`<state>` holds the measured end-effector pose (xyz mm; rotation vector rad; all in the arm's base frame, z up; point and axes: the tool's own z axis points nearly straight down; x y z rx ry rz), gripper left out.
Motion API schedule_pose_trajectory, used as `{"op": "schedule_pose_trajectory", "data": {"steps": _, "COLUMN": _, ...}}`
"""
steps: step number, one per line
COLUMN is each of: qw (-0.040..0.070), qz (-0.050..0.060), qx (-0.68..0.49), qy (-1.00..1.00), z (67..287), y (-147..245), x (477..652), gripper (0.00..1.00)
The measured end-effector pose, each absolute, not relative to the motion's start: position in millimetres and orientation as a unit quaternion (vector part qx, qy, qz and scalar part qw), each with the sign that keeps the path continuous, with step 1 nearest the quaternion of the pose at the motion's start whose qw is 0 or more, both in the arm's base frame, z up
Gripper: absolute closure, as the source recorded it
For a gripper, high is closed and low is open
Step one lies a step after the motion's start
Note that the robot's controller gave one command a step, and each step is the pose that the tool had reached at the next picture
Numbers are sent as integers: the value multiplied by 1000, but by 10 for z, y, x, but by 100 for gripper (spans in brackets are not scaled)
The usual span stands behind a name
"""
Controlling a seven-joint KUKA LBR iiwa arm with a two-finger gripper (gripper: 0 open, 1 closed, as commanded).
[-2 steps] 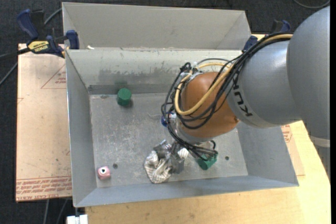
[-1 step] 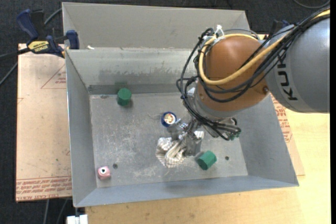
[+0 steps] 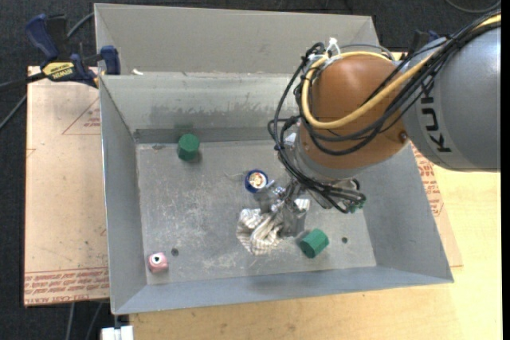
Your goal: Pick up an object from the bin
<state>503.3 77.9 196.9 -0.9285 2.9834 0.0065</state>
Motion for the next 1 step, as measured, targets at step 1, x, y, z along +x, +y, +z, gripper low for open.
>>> {"op": "schedule_pose_trajectory", "data": {"steps": 1, "qw": 7, "qz": 2, "qx": -297, "qy": 955, "z": 1989, "y": 777, "x": 5032, "gripper": 100}}
